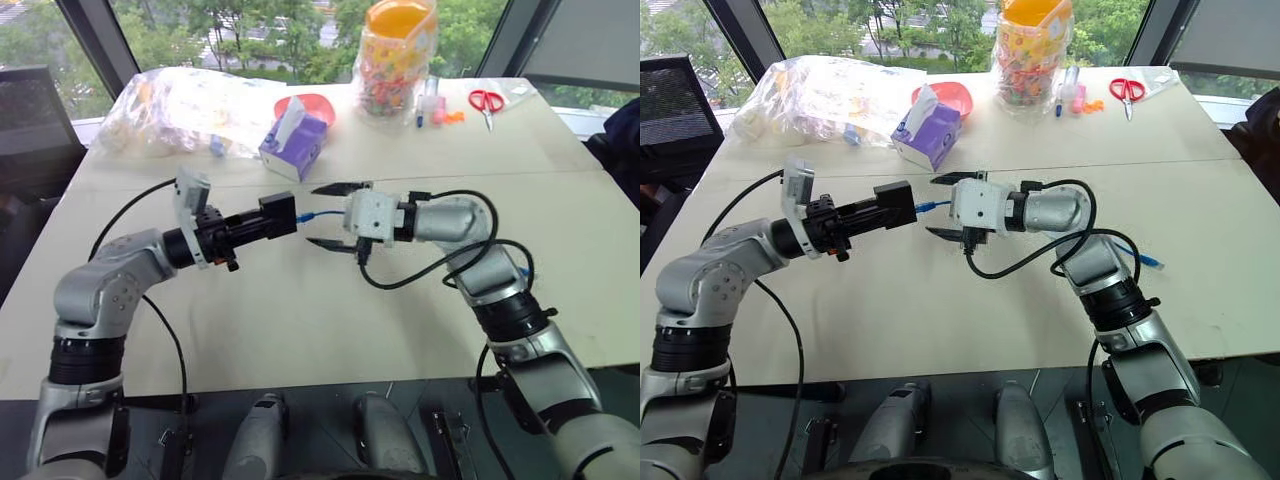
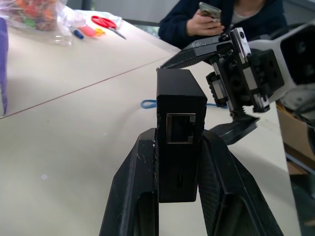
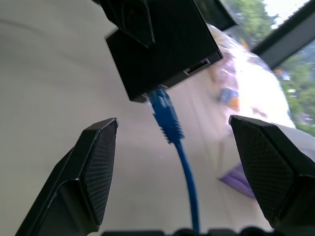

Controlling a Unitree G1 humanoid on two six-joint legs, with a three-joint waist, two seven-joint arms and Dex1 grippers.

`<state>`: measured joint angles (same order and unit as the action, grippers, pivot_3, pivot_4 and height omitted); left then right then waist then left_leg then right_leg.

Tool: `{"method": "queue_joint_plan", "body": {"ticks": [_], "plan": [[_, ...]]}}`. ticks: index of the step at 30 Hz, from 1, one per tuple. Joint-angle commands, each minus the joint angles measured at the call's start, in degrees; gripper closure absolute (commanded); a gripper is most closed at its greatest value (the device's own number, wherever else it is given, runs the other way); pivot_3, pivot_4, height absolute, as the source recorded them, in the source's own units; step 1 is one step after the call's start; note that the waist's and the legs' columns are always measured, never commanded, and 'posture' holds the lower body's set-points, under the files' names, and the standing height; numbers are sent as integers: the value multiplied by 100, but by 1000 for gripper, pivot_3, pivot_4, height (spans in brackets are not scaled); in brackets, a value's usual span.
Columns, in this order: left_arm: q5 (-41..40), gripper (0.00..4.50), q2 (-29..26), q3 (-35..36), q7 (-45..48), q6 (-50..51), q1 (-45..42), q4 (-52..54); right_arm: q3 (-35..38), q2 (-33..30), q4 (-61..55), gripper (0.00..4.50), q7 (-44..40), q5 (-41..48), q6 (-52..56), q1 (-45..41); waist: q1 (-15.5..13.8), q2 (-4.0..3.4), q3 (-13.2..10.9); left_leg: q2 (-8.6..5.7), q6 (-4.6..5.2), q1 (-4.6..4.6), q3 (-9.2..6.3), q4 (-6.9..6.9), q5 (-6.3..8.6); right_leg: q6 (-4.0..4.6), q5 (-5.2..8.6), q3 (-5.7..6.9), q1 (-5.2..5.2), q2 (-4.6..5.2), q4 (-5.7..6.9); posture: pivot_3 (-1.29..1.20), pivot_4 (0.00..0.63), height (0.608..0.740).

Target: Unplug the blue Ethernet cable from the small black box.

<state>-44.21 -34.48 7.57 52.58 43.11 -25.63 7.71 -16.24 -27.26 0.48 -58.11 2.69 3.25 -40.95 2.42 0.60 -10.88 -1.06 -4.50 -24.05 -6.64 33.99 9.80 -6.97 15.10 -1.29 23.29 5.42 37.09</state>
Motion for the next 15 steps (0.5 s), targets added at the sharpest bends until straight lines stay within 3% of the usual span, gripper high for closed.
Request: {"method": "queue_joint_plan", "body": {"ticks": [1, 6, 15], "plan": [[-164, 4026, -168, 84, 342, -24, -148, 155, 219, -145, -440, 626, -718, 1008, 1178, -120, 1, 1, 0, 0, 0, 0, 0, 0, 0, 0, 0, 0, 0, 0, 0, 0, 150, 726], [-356, 4026, -289, 196, 581, 63, -242, 238, 410, -117, 15, 626, -1476, 2363, 3387, -682, 12, 0, -4, 0, 0, 0, 0, 1, 0, 4, 1, 0, 4, 0, 0, 0, 150, 726], [-494, 4026, -362, 239, 613, 114, -252, 382, 488, 329, 953, 626, -1461, 2700, 4279, -1310, -5, 1, -5, 1, 0, -13, 0, -3, 0, -1, 2, 2, 14, 0, 0, 0, 150, 726]]}}
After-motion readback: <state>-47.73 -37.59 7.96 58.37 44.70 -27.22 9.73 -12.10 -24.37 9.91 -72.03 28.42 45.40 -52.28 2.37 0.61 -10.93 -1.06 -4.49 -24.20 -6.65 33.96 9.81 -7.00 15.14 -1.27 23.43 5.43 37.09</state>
